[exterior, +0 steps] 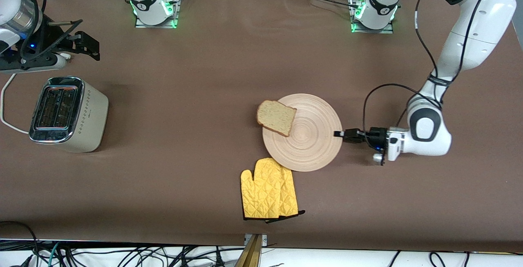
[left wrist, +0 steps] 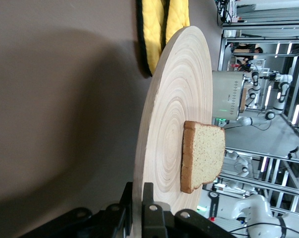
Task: Move plate and put bread in toaster
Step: 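Drag the wooden plate with bread toward the toaster with the left gripper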
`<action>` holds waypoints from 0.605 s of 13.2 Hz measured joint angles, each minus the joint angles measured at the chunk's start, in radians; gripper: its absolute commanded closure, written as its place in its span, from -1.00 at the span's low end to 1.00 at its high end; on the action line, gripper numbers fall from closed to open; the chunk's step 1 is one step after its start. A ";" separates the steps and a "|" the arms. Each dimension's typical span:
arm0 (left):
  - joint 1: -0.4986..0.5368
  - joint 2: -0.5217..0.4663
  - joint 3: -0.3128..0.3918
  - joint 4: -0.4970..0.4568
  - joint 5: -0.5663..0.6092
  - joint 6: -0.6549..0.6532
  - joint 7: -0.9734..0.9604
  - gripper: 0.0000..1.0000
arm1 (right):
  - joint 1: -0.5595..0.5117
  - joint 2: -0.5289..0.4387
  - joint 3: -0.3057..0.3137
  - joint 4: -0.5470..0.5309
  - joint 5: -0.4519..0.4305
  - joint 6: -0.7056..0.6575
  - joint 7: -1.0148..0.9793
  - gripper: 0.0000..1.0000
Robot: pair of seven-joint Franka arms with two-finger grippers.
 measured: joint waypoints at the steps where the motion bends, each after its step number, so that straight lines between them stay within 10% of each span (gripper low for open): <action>1: -0.005 -0.001 -0.034 -0.047 -0.034 0.051 0.001 1.00 | 0.000 0.001 0.000 0.000 0.000 0.000 0.000 -1.00; 4: -0.008 -0.002 -0.122 -0.153 -0.050 0.243 0.002 1.00 | 0.000 0.002 0.000 0.000 0.000 0.000 0.000 -1.00; 5: -0.009 -0.002 -0.133 -0.167 -0.050 0.266 0.002 0.40 | 0.000 0.002 0.000 0.000 0.000 0.000 0.000 -1.00; 6: -0.008 -0.004 -0.134 -0.173 -0.050 0.268 0.002 -0.99 | 0.000 0.002 -0.001 0.000 -0.001 0.000 0.000 -1.00; 8: 0.000 -0.008 -0.135 -0.173 -0.053 0.263 0.002 -1.00 | 0.000 0.002 -0.002 0.000 -0.001 0.000 0.000 -1.00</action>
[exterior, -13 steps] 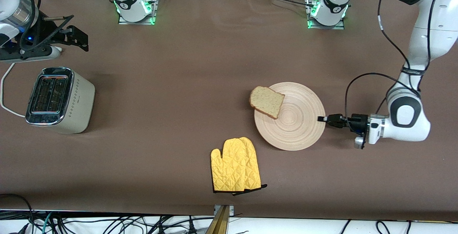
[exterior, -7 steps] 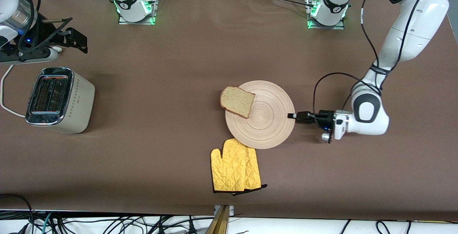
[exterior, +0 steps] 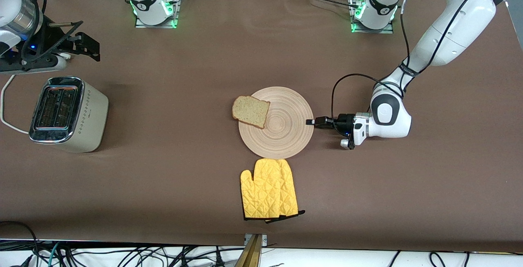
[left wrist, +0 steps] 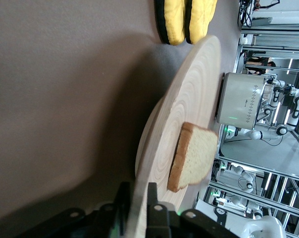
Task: Move plate and put bread in toaster
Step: 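Drag the wooden plate with bread toward the toaster with the left gripper, then release the plate and withdraw the left gripper while the right gripper approaches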
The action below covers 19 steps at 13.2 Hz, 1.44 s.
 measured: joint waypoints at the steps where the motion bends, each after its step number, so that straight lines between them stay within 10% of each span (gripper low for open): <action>1: 0.006 -0.003 -0.001 0.000 0.000 -0.003 0.000 -1.00 | 0.000 0.000 -0.001 0.000 0.000 0.000 0.000 -1.00; 6: 0.025 -0.102 -0.003 -0.005 0.014 -0.013 0.003 -1.00 | 0.000 0.002 -0.001 -0.002 0.002 -0.004 -0.008 -1.00; 13: 0.178 -0.393 0.036 0.006 0.622 -0.124 0.000 -1.00 | 0.003 0.044 0.007 -0.104 0.235 0.125 -0.002 -1.00; 19: 0.202 -0.429 0.045 0.207 0.904 -0.315 -0.062 -1.00 | 0.012 0.063 0.116 -0.340 0.345 0.437 0.174 -1.00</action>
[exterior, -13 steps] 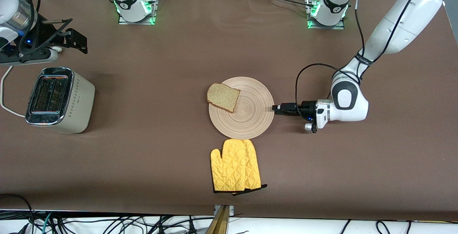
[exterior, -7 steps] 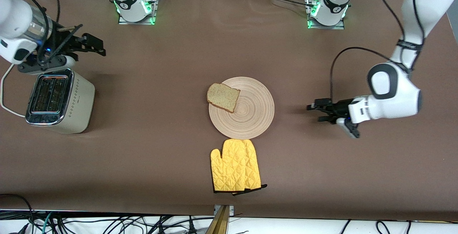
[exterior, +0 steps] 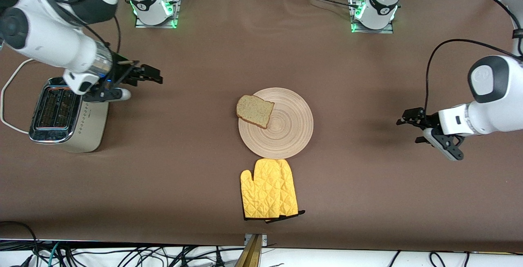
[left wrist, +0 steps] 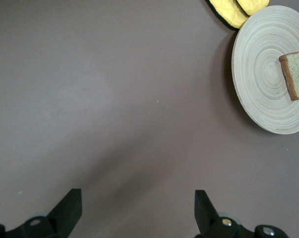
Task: Move plate and put bread in toaster
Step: 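Release the plate and withdraw the left gripper while the right gripper approaches, then grasp the bread slice's crust edge with the right gripper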
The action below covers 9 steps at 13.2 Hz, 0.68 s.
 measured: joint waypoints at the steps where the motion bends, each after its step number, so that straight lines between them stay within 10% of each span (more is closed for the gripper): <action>1: 0.000 -0.001 0.000 0.052 0.031 -0.069 -0.062 -1.00 | 0.002 0.013 0.031 -0.029 0.026 0.058 0.042 -1.00; 6: -0.024 -0.062 -0.016 0.240 0.177 -0.300 -0.400 -1.00 | 0.005 0.124 0.179 -0.134 0.058 0.353 0.174 -1.00; 9: -0.197 -0.174 0.128 0.236 0.187 -0.314 -0.496 -1.00 | 0.006 0.187 0.260 -0.215 0.059 0.550 0.240 -1.00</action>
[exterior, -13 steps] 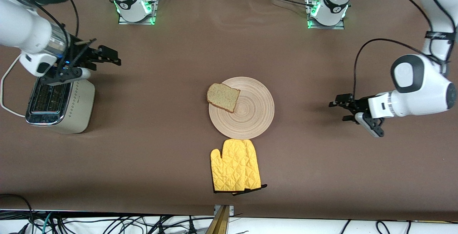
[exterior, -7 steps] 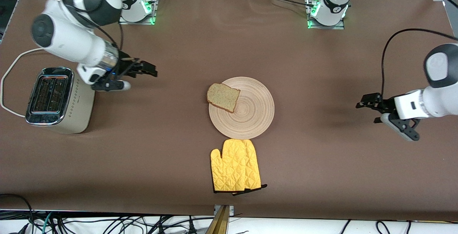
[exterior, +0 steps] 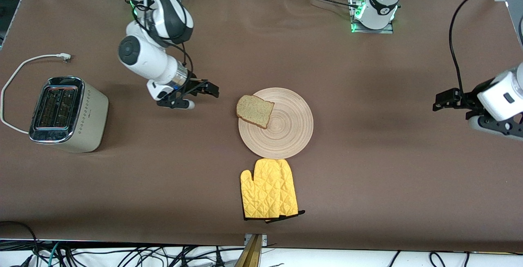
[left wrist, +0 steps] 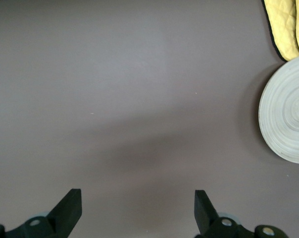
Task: Move plate and put bread in toaster
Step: 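Grasp the bread slice's crust edge with the right gripper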
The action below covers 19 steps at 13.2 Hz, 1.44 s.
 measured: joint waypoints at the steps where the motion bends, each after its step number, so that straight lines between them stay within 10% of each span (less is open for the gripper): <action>1: -0.073 -0.040 0.069 -0.011 0.000 -0.006 -0.009 -1.00 | 0.000 0.023 0.019 -0.013 0.000 0.048 0.021 -1.00; 10: -0.301 -0.257 0.343 -0.270 -0.081 0.065 -0.036 -1.00 | 0.040 0.190 0.073 0.020 0.002 0.276 0.186 -0.91; 19: -0.332 -0.260 0.367 -0.271 -0.081 0.048 -0.053 -1.00 | 0.054 0.261 0.074 0.052 0.003 0.324 0.208 -0.38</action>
